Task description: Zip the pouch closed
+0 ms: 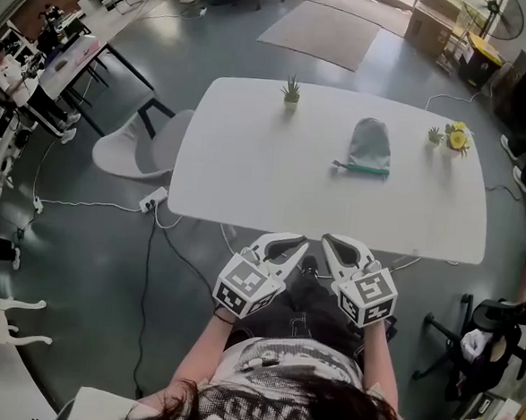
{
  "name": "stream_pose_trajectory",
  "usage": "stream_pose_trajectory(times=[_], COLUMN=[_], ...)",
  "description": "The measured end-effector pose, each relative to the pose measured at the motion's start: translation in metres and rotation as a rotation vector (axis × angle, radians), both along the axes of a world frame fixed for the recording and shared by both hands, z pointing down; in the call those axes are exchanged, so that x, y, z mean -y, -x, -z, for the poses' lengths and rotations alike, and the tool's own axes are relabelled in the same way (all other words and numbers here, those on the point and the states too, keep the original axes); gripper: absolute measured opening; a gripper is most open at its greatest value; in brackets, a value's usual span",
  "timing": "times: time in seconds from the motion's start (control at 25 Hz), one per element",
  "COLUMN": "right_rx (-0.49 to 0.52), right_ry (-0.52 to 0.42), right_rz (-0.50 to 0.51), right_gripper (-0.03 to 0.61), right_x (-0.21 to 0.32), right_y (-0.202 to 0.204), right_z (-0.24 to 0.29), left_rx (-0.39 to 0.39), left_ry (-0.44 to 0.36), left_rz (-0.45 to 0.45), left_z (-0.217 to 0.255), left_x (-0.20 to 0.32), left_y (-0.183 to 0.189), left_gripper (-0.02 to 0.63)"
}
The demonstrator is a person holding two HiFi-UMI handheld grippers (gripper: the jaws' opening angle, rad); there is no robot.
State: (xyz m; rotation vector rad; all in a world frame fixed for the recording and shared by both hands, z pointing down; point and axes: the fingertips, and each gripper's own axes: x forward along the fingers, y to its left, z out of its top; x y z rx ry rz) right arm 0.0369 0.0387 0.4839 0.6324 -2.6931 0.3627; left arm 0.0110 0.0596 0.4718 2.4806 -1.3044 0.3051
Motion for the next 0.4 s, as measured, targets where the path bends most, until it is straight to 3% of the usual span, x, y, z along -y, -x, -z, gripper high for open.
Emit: stream_pose_trajectory(times=[0.4], right_rx=[0.000], right_ry=[0.012], right_rz=[0.004], right_gripper=[-0.005], right_x=[0.0040], right_y=[0.0027], right_z=[-0.0063], left_rx=[0.009], left_ry=[0.006], left_rz=[-0.012], left_z=[-0.0048], left_x=[0.0045], left_y=[-0.0008], left_gripper=[0.021])
